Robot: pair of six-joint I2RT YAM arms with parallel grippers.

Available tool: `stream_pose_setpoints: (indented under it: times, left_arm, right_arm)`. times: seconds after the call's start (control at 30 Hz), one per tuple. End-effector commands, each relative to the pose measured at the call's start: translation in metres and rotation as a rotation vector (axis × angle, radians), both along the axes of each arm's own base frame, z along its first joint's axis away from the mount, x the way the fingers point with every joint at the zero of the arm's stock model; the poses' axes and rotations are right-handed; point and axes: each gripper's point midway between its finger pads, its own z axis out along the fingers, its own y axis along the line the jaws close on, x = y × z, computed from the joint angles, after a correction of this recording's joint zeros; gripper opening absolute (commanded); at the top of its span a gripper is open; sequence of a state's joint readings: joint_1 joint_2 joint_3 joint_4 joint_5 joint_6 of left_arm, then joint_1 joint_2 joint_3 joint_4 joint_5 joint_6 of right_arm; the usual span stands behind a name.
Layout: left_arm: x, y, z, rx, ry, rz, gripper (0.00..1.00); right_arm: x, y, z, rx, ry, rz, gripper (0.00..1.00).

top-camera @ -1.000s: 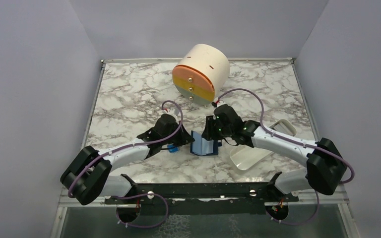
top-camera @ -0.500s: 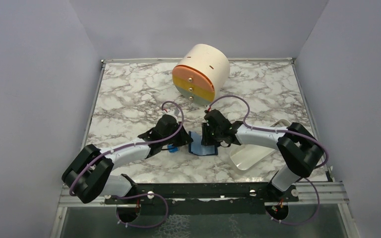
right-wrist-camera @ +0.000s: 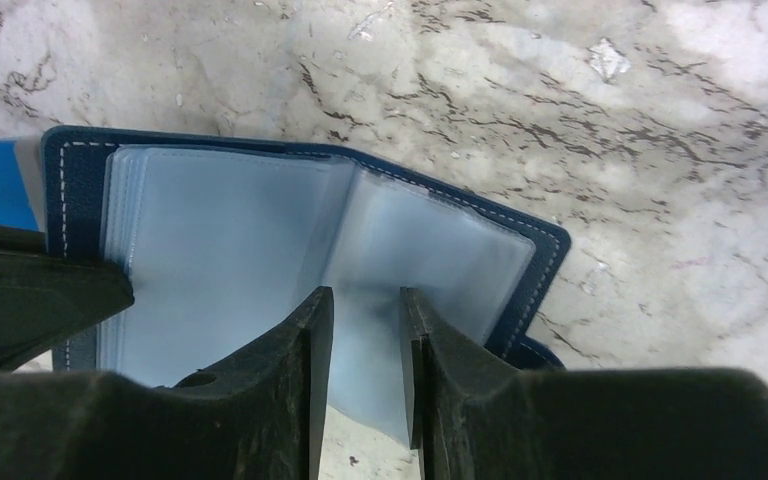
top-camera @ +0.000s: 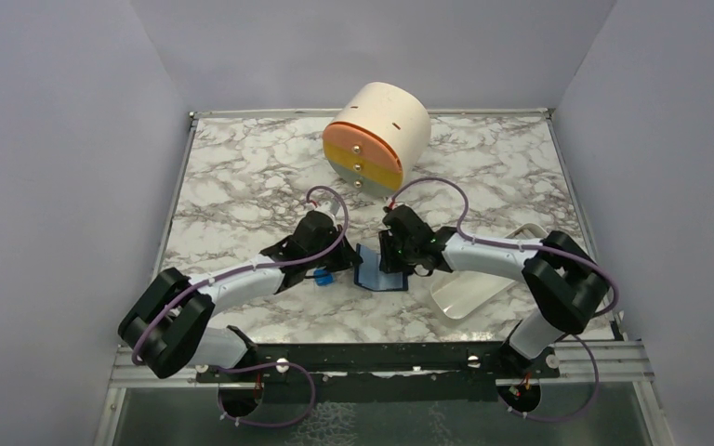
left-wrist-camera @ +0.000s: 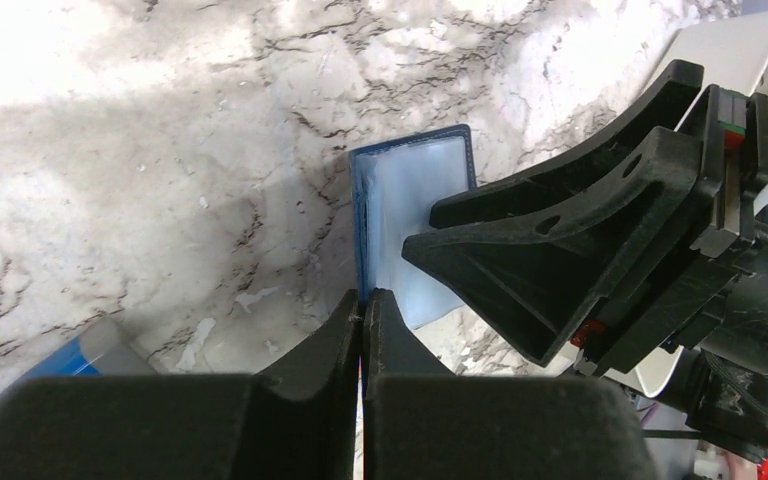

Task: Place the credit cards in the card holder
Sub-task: Open the card holder at the center of the board, then adjust the storage box at the center of the board.

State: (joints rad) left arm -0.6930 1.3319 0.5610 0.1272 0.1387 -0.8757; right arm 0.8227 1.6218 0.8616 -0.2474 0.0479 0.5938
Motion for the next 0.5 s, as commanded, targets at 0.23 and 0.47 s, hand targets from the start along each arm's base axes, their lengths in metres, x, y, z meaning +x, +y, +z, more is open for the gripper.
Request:
stream_pose_setpoints:
  times: [0.23, 0.47]
  left_arm:
    - [0.008, -0.008, 0.023, -0.007, -0.054, -0.052, 0.00]
    - [0.002, -0.008, 0.025, -0.025, -0.067, -0.084, 0.00]
  right_arm:
    - [0.036, -0.033, 0.069, -0.147, -0.235, -0.003, 0.38]
    - [0.029, -0.081, 0.067, -0.303, -0.126, -0.165, 0.39]
